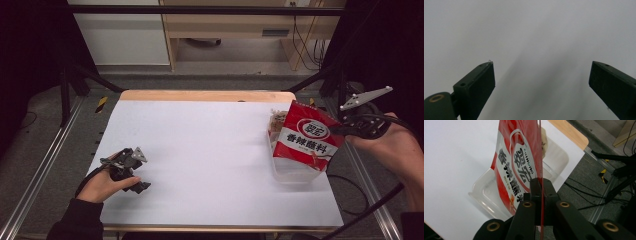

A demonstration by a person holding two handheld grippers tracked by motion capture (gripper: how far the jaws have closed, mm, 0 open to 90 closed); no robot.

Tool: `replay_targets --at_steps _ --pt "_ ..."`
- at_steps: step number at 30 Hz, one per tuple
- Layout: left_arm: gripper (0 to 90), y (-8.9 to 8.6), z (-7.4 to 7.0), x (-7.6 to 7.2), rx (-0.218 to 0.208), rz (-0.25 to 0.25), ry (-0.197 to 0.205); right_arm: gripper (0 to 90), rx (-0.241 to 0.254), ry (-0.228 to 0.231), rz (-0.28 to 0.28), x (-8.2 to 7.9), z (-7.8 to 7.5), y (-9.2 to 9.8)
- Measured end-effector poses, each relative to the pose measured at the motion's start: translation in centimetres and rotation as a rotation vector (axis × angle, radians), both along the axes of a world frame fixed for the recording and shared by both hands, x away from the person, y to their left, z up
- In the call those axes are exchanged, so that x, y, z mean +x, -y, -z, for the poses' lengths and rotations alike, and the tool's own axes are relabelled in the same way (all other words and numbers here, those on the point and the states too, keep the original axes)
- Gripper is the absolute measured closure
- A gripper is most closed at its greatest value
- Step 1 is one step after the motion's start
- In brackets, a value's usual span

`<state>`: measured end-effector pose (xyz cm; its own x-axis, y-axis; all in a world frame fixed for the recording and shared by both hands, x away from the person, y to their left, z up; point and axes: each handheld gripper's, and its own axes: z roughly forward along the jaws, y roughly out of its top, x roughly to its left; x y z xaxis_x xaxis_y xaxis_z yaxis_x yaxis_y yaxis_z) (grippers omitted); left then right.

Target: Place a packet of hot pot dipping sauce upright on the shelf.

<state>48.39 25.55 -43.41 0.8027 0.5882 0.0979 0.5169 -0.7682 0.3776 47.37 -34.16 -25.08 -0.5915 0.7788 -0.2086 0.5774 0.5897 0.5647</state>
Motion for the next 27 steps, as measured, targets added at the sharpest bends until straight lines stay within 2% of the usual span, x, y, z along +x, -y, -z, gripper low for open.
replay_targets --at_steps 2,7,19,27 --pt "6.7 0.0 0.1 0.0 0.002 0.002 -0.003 90.0 0.014 -0.003 0.011 0.0 0.0 0.3" --pt "6.7 0.3 0.2 0.0 0.004 0.007 -0.008 90.0 0.001 -0.025 0.005 0.2 0.9 -0.1" --pt "6.7 0.2 0.3 0.0 0.013 0.009 -0.011 89.8 0.004 -0.088 -0.001 1.2 3.4 -0.9" --pt "6.7 0.3 0.4 0.0 0.012 0.011 -0.012 87.8 0.02 -0.101 0.011 1.1 3.6 -0.4"
